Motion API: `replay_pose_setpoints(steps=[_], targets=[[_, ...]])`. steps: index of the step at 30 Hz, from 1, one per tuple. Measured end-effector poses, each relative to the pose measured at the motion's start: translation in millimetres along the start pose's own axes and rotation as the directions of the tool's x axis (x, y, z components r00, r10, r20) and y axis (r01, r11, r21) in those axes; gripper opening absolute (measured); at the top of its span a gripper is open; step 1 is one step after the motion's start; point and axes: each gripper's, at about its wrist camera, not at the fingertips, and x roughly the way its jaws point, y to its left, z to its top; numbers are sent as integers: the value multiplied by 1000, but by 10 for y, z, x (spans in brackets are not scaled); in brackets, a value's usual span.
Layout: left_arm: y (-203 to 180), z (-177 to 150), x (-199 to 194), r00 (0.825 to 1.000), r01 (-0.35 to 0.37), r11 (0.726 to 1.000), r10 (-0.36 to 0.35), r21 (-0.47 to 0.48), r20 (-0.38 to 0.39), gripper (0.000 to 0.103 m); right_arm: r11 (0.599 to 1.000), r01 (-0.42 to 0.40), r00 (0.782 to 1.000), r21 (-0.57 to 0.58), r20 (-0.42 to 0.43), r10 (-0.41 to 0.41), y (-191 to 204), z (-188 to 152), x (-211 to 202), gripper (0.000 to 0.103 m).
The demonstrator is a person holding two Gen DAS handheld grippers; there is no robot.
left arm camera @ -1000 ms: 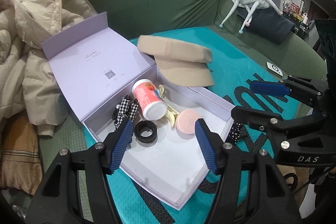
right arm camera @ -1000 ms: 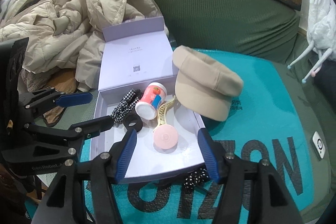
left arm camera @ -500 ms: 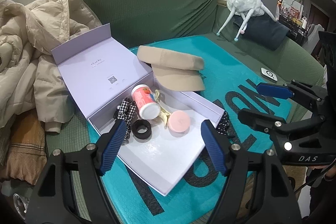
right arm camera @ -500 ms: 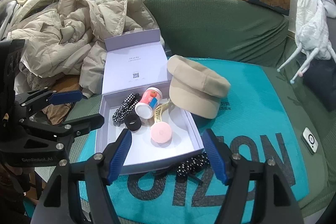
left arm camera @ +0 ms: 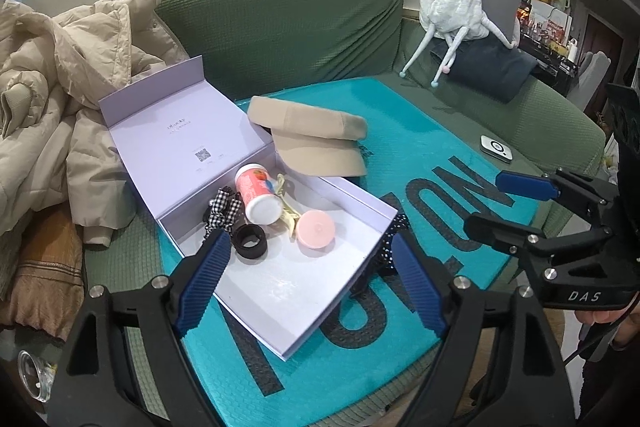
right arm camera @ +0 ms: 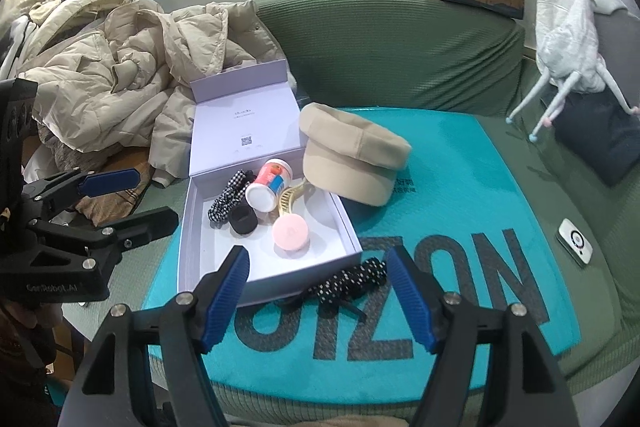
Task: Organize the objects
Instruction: 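Withdraw both tools up and away from the lavender box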
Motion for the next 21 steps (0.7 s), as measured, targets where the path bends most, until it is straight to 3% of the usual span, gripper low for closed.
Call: replay_pose_setpoints(steps=[21], targets=[[-325, -322, 116, 996, 75, 997, -73, 29, -43, 82, 998, 33, 999, 57, -39, -31, -249, -482, -105, 73]])
